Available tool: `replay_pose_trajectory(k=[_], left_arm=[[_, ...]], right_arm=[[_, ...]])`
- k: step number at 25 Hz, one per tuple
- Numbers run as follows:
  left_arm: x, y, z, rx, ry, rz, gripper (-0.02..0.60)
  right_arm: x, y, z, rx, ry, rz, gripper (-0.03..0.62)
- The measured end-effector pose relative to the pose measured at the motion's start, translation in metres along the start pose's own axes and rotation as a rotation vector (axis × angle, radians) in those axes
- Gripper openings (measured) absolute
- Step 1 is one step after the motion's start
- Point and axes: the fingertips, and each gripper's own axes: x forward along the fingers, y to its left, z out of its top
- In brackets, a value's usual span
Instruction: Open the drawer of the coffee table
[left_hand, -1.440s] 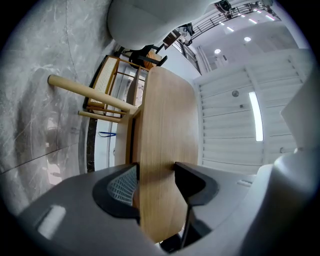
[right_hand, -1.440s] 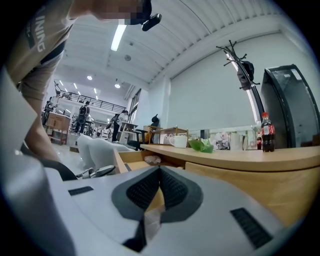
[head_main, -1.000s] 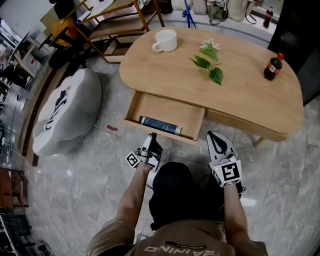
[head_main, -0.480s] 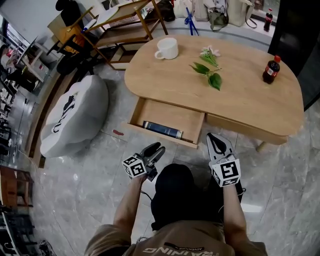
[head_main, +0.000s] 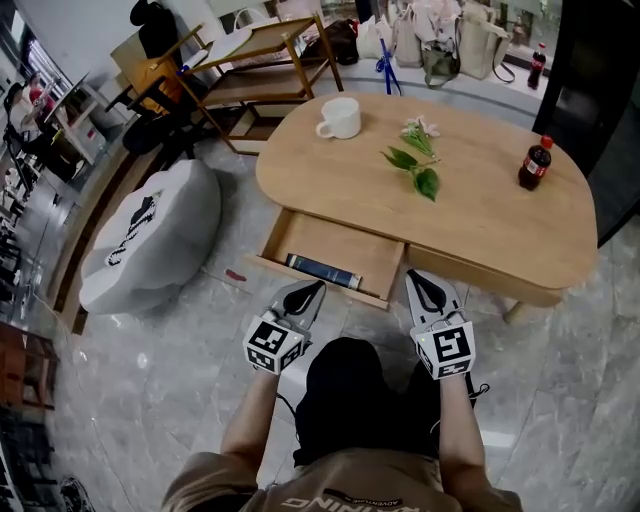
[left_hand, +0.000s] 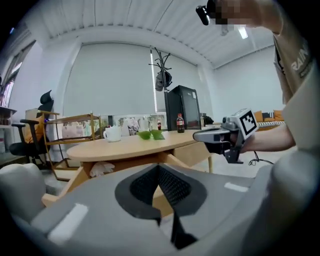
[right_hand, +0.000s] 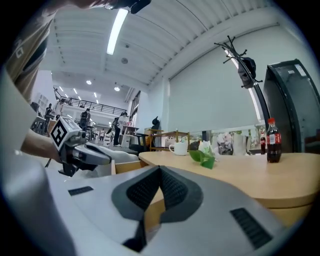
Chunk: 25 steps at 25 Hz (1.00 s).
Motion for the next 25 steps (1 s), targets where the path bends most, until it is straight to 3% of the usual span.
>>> replay_pose_trajectory(k=[7,11,15,19,25], left_arm=[[0.017,0.027,0.044,0.007,-0.031,0.099,0.006],[0.024,0.046,0.049,0.015,-0.053,0.152,0.006],[0.036,0.065,0.034,-0.018,-0.049,0.162,0.006],[0.049,0.078,0.019,-0.018,-0.016,0.178,0.006],[0.058,0.079,0.046,0.024,0.013,0.172,0.006]], right_arm=[[0.028,-0.007,0.018,0.044,-0.015,-0.066,0.003],[0.047,-0.017,0.024,-0.006,-0.017,-0.072,0.004],[0.063,-0.028,0.021,-0.048,-0.023,-0.073,0.004],[0.076,-0.034,0.011,-0.023,0.002,-0.082,0.005],[0.088,-0.036,0.024,0.037,0.055,-0.063,0.004]])
